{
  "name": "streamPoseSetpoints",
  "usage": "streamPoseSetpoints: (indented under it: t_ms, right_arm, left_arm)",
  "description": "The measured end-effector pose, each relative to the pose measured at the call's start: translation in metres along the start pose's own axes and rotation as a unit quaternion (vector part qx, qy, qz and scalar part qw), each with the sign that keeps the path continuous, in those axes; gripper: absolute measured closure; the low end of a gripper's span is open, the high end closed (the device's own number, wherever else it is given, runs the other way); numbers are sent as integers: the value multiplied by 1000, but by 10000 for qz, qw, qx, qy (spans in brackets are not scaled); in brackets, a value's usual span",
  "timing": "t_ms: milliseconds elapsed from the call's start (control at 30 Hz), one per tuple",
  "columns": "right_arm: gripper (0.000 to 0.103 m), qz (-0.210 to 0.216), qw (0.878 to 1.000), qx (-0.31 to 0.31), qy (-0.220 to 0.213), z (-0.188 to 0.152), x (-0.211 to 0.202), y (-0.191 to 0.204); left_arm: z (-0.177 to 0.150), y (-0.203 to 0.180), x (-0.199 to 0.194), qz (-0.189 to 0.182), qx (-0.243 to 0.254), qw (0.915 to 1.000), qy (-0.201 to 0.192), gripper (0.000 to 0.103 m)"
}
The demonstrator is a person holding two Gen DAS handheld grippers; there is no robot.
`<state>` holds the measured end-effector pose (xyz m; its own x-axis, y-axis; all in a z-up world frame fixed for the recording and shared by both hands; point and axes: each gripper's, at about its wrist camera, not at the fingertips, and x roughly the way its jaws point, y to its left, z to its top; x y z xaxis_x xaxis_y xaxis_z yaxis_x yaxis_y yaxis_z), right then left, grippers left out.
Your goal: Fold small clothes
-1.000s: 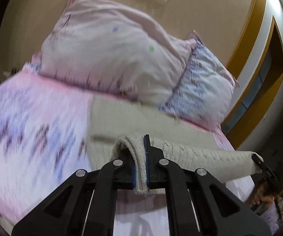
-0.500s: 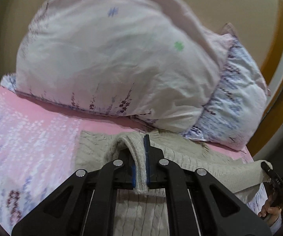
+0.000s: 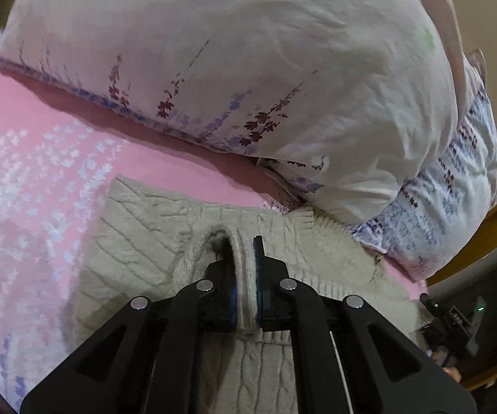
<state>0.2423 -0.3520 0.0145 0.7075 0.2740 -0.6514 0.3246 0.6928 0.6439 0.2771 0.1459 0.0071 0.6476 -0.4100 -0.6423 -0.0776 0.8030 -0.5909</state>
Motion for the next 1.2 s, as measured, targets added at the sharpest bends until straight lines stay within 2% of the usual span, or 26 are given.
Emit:
streamPoseSetpoints:
  t_ms: [33,67,133,167,233,300,400,500,600,700,833,1000,1067,1200]
  right_arm:
    - [49,74,9999,100,-7,2,1,-1]
    - [46,130,9998,176,-27,3,2,-1]
    - [40,140,9996,218,-108,7,1,1]
    - [39,128,9996,210,-113,8,2,2]
    - [39,21,9999,147,-87,10,5,5]
    - [39,-69,9999,39,-111,10,2,9]
    - [39,-281,9986,-211,-396,7,-23,11]
    - [39,-675,9941,-415,-746,7,-58,0]
    - [39,-985,9924,-366,-645,7,-73,-22]
    - [46,-1140,9907,-453,-584,0,-77,-28]
    - [48,-1071,9839,-1273,-658,-21,-75,5]
    - [45,-930,9624,-2538,-278,-59,-52,65]
    - [44,-884,9575,-2740,-172,-68,-41,78]
    - [44,-752,9552,-2860,145,-82,-21,89]
  left_arm:
    - [2,1,1,-35,-64,10000,45,95]
    - [3,3,3,-105,-170,9998,95,91]
    - [6,5,3,-354,-295,9989,111,71]
    - [7,5,2,-454,-328,9984,60,65]
    - [10,0,-4,-546,-300,9980,-73,43]
    - [13,-3,-16,-512,-222,9981,-249,36]
    - [15,-1,-38,-486,-50,9982,-351,35]
    - [14,15,-58,-269,14,9991,-337,34]
    - [7,34,-68,-85,63,9998,-194,34]
    - [-2,45,-72,22,141,9999,-56,34]
    - [-11,51,-75,54,172,9998,69,34]
    - [-19,49,-70,-55,254,9994,231,32]
    - [-21,48,-67,-107,254,9991,311,32]
    - [-23,37,-62,-182,353,9985,380,31]
